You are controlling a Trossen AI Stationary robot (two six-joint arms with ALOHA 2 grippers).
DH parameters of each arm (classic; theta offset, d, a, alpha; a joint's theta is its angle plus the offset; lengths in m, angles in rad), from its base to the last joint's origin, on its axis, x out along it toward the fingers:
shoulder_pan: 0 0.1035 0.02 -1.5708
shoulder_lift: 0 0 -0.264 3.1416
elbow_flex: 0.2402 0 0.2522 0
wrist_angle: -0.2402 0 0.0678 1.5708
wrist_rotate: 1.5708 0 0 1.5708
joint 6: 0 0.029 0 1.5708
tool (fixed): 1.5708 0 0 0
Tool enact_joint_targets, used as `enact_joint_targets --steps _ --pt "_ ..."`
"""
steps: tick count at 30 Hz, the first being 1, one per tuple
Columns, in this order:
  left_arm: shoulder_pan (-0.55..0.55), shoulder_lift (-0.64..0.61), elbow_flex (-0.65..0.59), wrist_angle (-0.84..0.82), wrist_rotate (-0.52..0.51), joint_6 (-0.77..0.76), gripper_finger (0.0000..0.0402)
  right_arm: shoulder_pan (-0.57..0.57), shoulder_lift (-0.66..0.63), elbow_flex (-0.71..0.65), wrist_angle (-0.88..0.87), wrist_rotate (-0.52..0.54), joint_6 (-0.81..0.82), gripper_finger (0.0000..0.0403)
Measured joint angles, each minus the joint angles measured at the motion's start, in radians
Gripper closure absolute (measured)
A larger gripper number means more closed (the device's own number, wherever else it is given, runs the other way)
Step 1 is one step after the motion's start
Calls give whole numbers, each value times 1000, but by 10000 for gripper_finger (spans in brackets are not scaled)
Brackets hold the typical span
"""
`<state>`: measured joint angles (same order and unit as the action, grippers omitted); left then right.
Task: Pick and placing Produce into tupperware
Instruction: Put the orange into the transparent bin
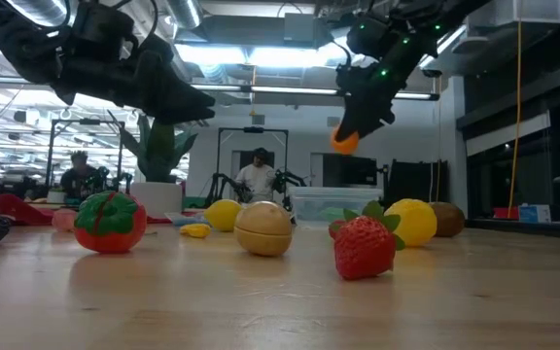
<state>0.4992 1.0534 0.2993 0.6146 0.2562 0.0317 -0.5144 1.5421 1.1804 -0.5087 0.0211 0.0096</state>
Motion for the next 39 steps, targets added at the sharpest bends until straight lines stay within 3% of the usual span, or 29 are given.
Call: enact_joint_targets --steps 19,39 --pt "0 -1 -1 -59 0 -3 113 -49 264 124 65 -123 -21 211" --pt "0 -1 -1 -61 0 4 113 -73 407 171 180 -91 -44 211"
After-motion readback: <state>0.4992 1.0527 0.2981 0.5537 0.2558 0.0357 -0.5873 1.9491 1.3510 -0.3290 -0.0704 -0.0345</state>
